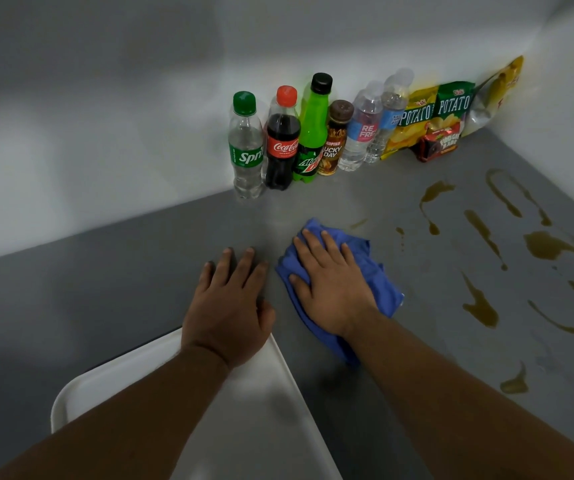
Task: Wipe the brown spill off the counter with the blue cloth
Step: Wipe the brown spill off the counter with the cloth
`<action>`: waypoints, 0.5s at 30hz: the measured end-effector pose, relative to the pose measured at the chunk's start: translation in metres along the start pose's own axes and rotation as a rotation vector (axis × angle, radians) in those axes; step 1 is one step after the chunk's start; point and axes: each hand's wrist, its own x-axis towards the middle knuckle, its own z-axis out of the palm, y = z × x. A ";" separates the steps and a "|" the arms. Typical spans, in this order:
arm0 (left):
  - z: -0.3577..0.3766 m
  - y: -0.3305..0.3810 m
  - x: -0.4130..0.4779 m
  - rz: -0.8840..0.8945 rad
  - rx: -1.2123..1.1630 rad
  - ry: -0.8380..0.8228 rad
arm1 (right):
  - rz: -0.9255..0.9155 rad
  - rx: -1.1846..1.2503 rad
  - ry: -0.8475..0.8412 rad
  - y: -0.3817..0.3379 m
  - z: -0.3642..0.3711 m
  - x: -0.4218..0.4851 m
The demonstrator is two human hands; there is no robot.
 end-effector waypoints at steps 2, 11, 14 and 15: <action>0.000 0.000 0.000 0.003 -0.008 0.006 | -0.106 0.033 -0.008 0.009 0.000 -0.017; 0.000 0.001 0.000 0.003 -0.032 0.035 | 0.119 0.010 0.012 0.018 -0.010 0.026; 0.001 0.001 0.001 0.007 -0.033 0.047 | 0.045 0.009 -0.004 0.000 -0.006 0.020; 0.001 0.001 0.001 0.008 -0.032 0.051 | -0.012 0.010 -0.010 -0.001 -0.005 0.009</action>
